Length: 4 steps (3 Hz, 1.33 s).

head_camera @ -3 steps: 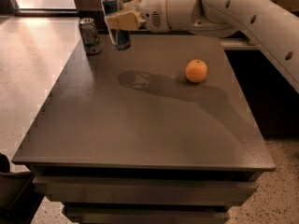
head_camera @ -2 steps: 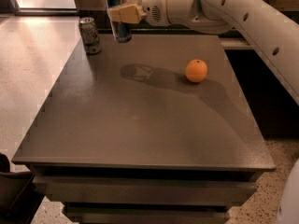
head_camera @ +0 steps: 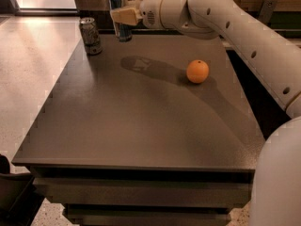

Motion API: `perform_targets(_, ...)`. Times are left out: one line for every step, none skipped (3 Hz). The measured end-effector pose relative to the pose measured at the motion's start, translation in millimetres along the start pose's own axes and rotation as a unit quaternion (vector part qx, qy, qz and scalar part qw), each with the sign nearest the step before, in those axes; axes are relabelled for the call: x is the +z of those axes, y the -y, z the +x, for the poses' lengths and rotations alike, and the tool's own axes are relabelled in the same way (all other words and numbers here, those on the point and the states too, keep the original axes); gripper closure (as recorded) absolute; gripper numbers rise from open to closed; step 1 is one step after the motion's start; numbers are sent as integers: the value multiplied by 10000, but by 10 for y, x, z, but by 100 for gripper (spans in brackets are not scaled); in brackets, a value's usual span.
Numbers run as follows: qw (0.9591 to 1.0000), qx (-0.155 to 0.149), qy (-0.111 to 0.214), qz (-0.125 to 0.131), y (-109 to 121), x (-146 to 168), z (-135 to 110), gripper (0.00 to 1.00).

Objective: Move redbull can near 7up can

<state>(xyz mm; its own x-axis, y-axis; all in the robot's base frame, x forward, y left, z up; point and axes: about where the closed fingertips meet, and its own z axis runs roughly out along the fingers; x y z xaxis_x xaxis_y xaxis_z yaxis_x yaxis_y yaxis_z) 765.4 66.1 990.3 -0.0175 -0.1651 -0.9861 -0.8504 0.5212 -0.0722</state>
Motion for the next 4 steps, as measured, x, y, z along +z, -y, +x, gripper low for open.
perform_targets(9998,37,78,206,70,223,156,100)
perform_targets(9991,14,177,396,100,421,308,100)
perform_targets(9980,57,251,576,141,513,453,100)
perform_targets(9970,103,243,731,150,556,584,100)
